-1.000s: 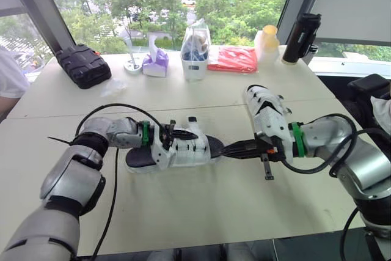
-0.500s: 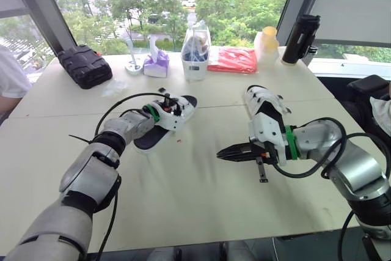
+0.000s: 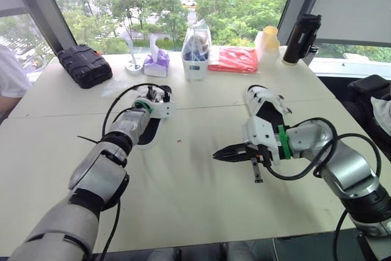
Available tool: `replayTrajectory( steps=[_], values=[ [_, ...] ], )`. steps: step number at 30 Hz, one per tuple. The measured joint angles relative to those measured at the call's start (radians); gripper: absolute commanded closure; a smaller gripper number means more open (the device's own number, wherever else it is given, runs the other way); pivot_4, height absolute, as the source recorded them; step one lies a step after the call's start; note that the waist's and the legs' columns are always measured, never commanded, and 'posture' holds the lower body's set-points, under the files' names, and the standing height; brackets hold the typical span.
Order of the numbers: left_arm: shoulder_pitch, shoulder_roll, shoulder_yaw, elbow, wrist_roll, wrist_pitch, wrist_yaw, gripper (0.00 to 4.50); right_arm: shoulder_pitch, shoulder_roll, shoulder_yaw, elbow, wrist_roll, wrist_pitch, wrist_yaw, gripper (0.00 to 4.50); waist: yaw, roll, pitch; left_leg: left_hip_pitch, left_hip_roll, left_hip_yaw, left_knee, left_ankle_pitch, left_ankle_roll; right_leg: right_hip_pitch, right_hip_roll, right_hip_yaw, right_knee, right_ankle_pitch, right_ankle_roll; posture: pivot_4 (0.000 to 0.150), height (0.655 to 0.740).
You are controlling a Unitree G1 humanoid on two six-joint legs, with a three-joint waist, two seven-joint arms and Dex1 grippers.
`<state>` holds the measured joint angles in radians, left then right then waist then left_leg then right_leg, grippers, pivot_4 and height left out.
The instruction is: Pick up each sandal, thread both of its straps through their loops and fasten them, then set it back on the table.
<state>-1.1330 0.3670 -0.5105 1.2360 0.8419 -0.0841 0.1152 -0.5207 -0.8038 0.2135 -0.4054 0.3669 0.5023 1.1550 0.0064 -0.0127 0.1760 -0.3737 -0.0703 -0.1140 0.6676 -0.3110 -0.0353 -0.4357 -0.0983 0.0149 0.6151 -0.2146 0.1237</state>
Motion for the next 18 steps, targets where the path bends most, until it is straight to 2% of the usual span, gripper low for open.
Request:
replayTrajectory(
  steps=[2, 5, 11, 12, 15, 18],
  values=[
    [0.001, 0.0, 0.002, 0.0, -0.014, 0.001, 0.0, 4.46, 0.0, 0.0, 0.0, 0.0, -0.001, 0.0, 0.0, 4.5, 0.001, 0.0, 0.0, 0.0, 0.0, 0.0, 0.0, 0.0, 0.0, 0.0, 0.0, 0.0, 0.0, 0.0, 0.0, 0.15, 0.74],
    [0.005, -0.001, 0.01, -0.002, -0.043, -0.005, -0.002, 3.22, 0.0, 0.0, 0.001, 0.0, -0.001, -0.001, -0.001, 4.5, 0.003, 0.0, 0.0, 0.0, 0.0, 0.0, 0.0, 0.0, -0.001, 0.0, 0.0, 0.0, 0.0, 0.0, 0.0, 0.15, 0.74],
    [0.036, 0.006, 0.018, -0.06, -0.084, -0.01, -0.038, 0.18, 0.0, 0.001, 0.003, 0.002, -0.002, -0.003, -0.001, 4.5, 0.006, 0.0, -0.001, 0.001, -0.001, 0.0, 0.0, 0.0, -0.001, 0.0, -0.001, 0.0, 0.0, 0.0, 0.0, 0.15, 0.74],
    [0.038, 0.011, 0.023, -0.077, -0.09, -0.009, -0.046, 0.04, 0.0, 0.001, 0.006, 0.004, -0.002, -0.005, -0.001, 4.5, 0.007, 0.0, -0.001, 0.001, -0.001, 0.0, 0.0, 0.0, -0.001, 0.001, -0.001, 0.0, 0.0, 0.0, 0.0, 0.15, 0.74],
    [0.087, 0.034, 0.041, -0.175, -0.111, -0.003, -0.095, 0.04, 0.0, 0.003, 0.008, 0.01, -0.002, -0.007, -0.001, 4.5, 0.006, 0.0, -0.002, 0.001, -0.001, 0.0, 0.0, 0.0, -0.001, 0.001, -0.001, 0.001, 0.001, 0.0, 0.0, 0.15, 0.74],
    [0.192, 0.073, 0.087, -0.379, -0.152, 0.025, -0.174, 0.04, 0.0, 0.003, 0.01, 0.017, -0.002, -0.008, 0.002, 4.5, 0.005, 0.001, -0.002, 0.001, -0.001, 0.0, 0.0, 0.003, -0.005, 0.001, -0.001, 0.001, 0.001, 0.0, 0.0, 0.15, 0.74]
  ],
)
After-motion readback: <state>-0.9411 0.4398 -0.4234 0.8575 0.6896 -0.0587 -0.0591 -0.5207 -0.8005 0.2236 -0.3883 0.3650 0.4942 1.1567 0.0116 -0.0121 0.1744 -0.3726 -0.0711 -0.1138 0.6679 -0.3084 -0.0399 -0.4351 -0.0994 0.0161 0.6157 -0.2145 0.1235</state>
